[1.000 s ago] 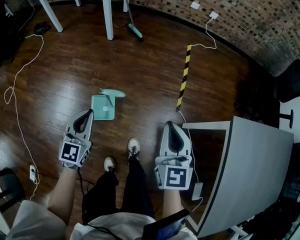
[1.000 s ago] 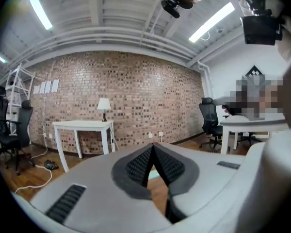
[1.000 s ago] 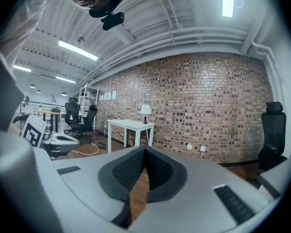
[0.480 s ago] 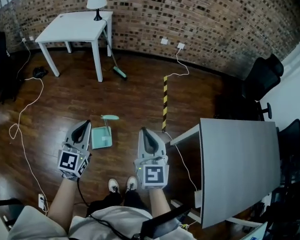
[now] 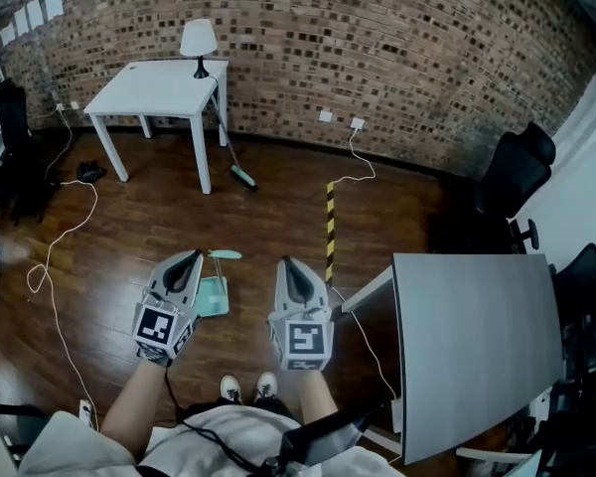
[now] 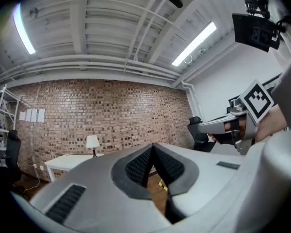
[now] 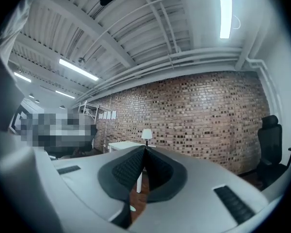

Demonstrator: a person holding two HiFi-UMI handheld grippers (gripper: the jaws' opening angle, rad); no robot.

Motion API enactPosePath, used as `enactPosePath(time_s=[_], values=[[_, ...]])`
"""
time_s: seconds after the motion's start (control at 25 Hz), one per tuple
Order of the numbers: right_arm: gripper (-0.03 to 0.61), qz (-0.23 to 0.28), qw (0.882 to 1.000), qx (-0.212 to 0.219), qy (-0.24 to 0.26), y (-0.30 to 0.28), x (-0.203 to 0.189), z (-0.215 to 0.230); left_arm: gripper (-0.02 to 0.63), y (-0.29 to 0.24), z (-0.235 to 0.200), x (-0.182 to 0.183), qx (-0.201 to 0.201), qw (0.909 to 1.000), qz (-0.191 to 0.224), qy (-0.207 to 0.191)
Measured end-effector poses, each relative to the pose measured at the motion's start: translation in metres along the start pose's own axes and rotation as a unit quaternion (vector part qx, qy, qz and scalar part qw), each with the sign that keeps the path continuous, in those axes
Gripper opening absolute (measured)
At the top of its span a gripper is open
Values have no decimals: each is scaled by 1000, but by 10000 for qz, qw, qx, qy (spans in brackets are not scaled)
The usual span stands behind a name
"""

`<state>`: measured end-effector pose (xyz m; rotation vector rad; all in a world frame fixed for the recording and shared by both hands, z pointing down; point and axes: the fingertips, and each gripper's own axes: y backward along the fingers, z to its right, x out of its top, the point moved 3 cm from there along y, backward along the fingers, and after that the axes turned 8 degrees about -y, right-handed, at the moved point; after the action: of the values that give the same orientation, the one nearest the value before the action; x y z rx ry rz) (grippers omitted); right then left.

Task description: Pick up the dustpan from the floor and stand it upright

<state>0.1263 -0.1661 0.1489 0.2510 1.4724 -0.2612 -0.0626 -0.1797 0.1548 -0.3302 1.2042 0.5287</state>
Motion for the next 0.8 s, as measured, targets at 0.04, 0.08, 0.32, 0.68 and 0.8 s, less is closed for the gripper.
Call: enactPosePath(time_s=[0.04, 0.08, 0.32, 0.68, 0.8], values=[[-15, 4, 10000, -24, 41, 4, 1, -2, -2, 4, 0, 1, 11, 10000, 9, 5], [-15, 3, 10000, -46, 70, 8, 1, -5, -2, 9, -1, 1, 24, 10000, 11, 23], [-15, 17, 9997, -229, 26, 39, 1, -15, -2, 41, 3, -3, 4, 9998, -62, 203], [-15, 45, 9993, -281, -261, 135, -16, -43, -3, 135, 54, -6, 67, 9987, -240, 446], [-14, 56, 9996, -120, -268, 185, -24, -62, -2, 188, 88, -5, 204, 9982, -251, 504]])
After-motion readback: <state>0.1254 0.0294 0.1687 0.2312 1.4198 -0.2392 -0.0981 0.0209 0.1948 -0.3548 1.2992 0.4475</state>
